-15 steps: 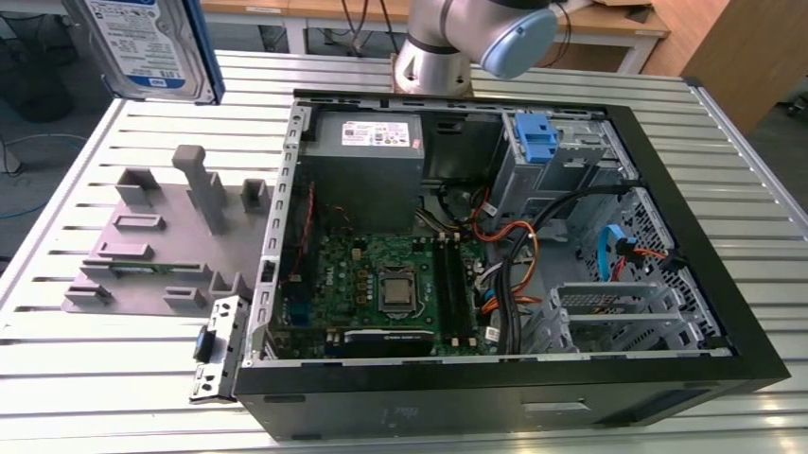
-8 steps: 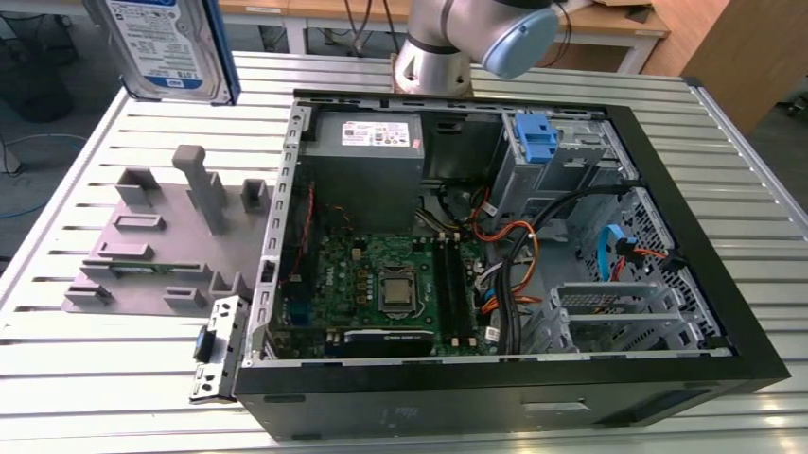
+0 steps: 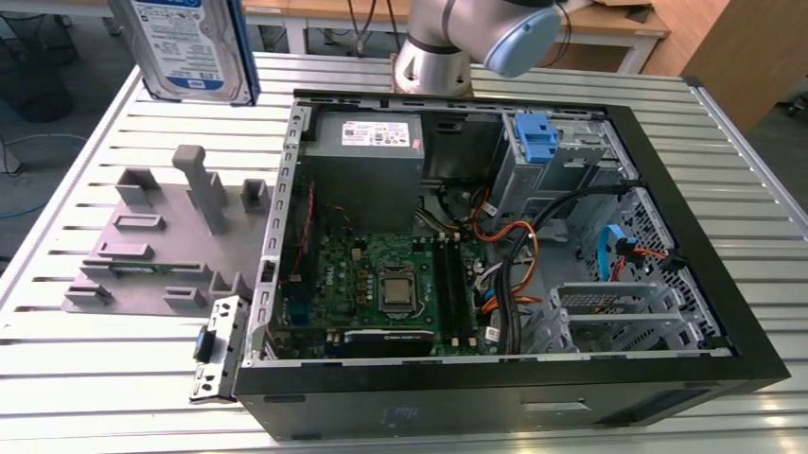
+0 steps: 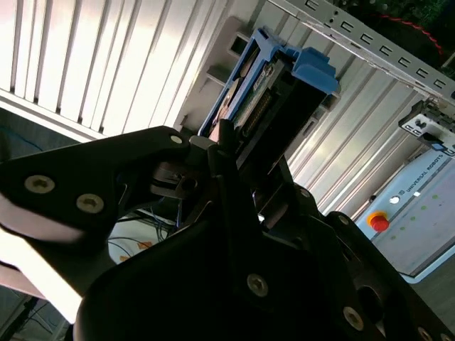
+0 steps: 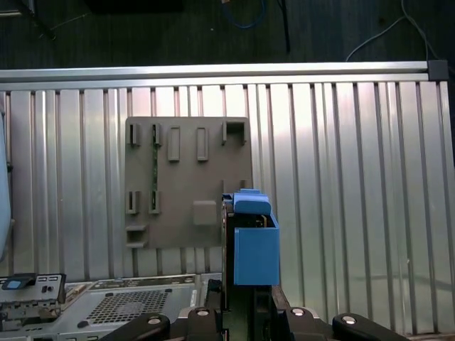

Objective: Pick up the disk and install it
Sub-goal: 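Pick up the disk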

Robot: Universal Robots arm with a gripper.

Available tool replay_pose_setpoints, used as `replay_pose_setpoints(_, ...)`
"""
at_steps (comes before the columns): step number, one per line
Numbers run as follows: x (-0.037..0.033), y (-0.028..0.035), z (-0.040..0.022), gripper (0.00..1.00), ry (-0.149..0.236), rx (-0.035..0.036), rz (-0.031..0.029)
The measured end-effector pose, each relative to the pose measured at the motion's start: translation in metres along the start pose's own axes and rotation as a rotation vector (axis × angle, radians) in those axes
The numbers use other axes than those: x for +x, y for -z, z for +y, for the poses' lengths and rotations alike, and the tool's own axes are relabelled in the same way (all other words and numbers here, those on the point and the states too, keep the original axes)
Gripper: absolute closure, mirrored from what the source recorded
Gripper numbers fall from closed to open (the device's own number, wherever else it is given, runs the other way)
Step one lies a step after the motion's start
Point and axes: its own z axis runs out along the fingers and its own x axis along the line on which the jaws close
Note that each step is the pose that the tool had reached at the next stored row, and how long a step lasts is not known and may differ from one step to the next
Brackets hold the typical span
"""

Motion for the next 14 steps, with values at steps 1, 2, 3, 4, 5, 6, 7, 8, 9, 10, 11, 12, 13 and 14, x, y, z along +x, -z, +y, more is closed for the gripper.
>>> replay_pose_setpoints(1, -0.0002, 0.0001, -0.0029, 0.65, 0.0, 0.0, -0.0001)
replay_pose_setpoints(2, -0.0004, 0.0001, -0.006, 0.65, 0.0, 0.0, -0.0001)
replay_pose_setpoints(3, -0.0006, 0.0002, -0.0088, 0.65, 0.0, 0.0, 0.0)
replay_pose_setpoints(4, -0.0007, 0.0003, -0.0115, 0.65, 0.0, 0.0, 0.0)
replay_pose_setpoints(5, -0.0009, 0.0003, -0.0143, 0.65, 0.0, 0.0001, -0.0001)
replay_pose_setpoints(6, -0.0011, 0.0005, -0.0171, 0.65, 0.0, 0.0, 0.0)
replay_pose_setpoints(7, -0.0013, 0.0005, -0.0199, 0.65, 0.0, 0.0, 0.0)
replay_pose_setpoints(8, -0.0015, 0.0006, -0.0229, 0.65, 0.0, -0.0001, 0.0)
replay_pose_setpoints(9, -0.0017, 0.0007, -0.0257, 0.65, 0.0, 0.0, -0.0001)
replay_pose_setpoints(10, -0.0018, 0.0007, -0.0284, 0.65, 0.0, 0.0, -0.0001)
replay_pose_setpoints(11, -0.002, 0.0008, -0.0312, 0.65, 0.0, 0.0, -0.0001)
replay_pose_setpoints(12, -0.0022, 0.0008, -0.0338, 0.65, 0.0, 0.0001, -0.0001)
replay_pose_setpoints(13, -0.0023, 0.0009, -0.0364, 0.65, 0.0, 0.0, -0.0001)
replay_pose_setpoints(14, -0.0025, 0.0009, -0.0391, 0.65, 0.0, 0.0, -0.0001)
